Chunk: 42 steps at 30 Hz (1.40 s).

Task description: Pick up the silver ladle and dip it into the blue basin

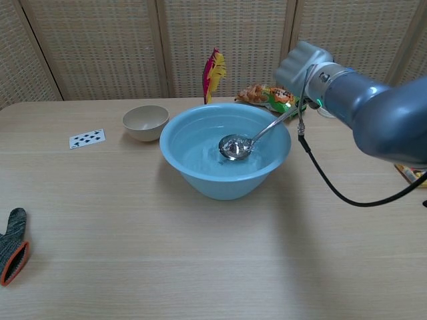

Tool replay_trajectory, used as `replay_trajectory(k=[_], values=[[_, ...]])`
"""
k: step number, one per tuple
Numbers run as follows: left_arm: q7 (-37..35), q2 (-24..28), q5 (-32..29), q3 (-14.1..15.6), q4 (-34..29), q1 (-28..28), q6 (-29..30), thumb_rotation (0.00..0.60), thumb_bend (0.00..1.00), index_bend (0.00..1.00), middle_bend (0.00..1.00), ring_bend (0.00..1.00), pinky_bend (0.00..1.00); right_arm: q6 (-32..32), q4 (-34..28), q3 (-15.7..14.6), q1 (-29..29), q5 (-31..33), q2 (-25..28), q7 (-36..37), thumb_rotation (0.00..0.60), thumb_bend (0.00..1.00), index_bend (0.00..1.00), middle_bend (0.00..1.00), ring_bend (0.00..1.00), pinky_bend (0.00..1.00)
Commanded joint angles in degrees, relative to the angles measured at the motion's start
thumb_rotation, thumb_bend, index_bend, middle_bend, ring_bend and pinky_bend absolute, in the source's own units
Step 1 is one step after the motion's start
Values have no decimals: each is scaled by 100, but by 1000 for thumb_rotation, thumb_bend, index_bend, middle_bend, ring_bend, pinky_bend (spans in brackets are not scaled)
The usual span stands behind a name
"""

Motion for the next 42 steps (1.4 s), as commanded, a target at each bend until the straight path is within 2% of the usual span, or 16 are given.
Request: replay_trajectory(k=[1,10,18,27,32,42], values=[[50,-19,-5,2,3,4,20,600,0,0,0,0,0,77,-250,88,-92,41,64,-267,600,855,880,1000,1000,1000],[134,-45,28,24,-31,12,55,600,0,0,0,0,0,423,-1199,429,-278,419,381,-811,600,863,884,1000,1000,1000],[96,-13,79,47,-85,30,78,600,0,0,0,0,0,614,-2187,1327,-379,1439,901,-782,600,879,886,1000,1000,1000],[59,12,131,75,-133,35,74,600,0,0,0,0,0,609,-2988,1972,-428,2307,1574,-669,600,888,890,1000,1000,1000],[71,9,161,89,-157,37,85,600,0,0,0,0,0,563,-3229,2162,-437,2612,1882,-577,600,890,892,1000,1000,1000],[133,-5,148,98,-177,28,71,600,0,0,0,0,0,576,-3419,2360,-346,3107,2271,-502,600,892,896,1000,1000,1000]])
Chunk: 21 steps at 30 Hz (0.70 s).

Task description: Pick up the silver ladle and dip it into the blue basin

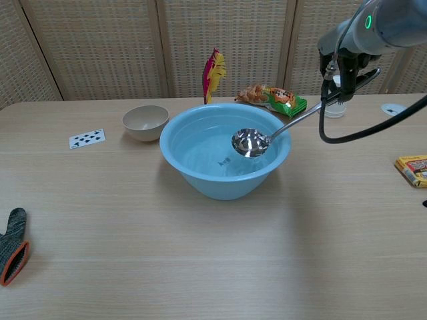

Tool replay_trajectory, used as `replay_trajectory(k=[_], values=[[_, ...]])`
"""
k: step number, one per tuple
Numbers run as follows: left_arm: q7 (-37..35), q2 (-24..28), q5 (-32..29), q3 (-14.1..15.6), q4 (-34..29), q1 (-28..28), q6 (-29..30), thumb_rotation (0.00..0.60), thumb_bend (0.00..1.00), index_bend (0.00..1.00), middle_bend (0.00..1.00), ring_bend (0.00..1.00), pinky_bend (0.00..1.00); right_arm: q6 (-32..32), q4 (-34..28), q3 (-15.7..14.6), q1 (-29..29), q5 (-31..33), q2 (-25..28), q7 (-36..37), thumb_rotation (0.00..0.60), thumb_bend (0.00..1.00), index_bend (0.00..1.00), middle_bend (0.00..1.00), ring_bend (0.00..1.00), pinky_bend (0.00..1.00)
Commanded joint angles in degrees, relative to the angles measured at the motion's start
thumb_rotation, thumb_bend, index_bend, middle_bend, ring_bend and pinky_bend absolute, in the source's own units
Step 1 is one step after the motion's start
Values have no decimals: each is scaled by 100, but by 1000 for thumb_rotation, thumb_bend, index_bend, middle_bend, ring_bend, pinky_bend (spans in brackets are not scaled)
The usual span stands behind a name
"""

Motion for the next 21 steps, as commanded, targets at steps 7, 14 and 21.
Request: replay_trajectory(k=[7,14,21], values=[[142,-45,-73,-9,33,-26,-39,600,0,0,0,0,0,136,-78,239,209,643,220,-121,600,892,898,1000,1000,1000],[619,-222,-192,-66,153,-28,102,600,0,0,0,0,0,338,79,452,480,1183,207,-366,600,892,898,1000,1000,1000],[790,-329,-249,-84,204,-42,120,600,0,0,0,0,0,580,343,679,757,1604,87,-651,600,892,899,1000,1000,1000]])
